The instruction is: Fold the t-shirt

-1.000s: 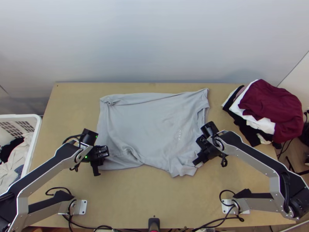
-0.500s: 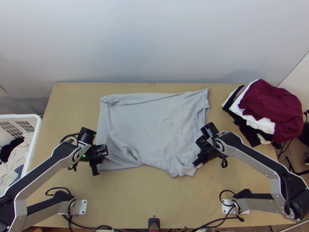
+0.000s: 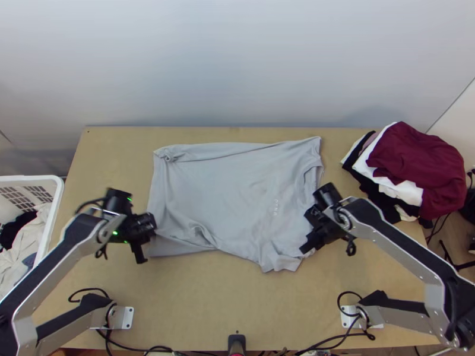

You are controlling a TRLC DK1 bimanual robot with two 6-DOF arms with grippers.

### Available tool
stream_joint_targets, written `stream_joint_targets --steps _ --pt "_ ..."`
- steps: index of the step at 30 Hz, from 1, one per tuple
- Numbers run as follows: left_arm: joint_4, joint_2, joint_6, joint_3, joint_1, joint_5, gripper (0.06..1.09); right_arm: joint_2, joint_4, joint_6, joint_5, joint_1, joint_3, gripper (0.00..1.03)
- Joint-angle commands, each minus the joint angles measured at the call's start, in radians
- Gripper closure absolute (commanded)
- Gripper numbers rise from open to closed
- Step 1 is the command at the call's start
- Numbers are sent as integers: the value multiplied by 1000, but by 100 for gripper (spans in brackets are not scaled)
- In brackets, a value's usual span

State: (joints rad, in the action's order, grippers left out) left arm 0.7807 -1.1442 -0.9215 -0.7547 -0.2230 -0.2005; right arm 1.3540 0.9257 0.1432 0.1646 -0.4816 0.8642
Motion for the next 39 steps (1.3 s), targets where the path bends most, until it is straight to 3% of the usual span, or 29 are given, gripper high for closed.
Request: stream_joint_targets --steps 1,6,13,20,27,33,39 --pt "135 92 42 -167 163 -79 105 -115 171 13 44 75 124 100" --pt "192 141 89 -322 321 -137 105 -200 245 15 138 147 311 100" --pt "238 196 145 -491 498 -201 105 -199 325 15 139 120 624 100" --pt "235 235 230 -641 554 -203 105 -167 321 -27 139 135 927 100" --pt "235 127 346 -1057 582 -203 105 -39 325 -80 133 126 1401 100" --pt "239 -28 405 -1503 579 -206 105 -44 220 -109 119 104 1470 99" --pt "163 35 463 -1516 577 -234 105 -99 93 -169 121 103 1474 99"
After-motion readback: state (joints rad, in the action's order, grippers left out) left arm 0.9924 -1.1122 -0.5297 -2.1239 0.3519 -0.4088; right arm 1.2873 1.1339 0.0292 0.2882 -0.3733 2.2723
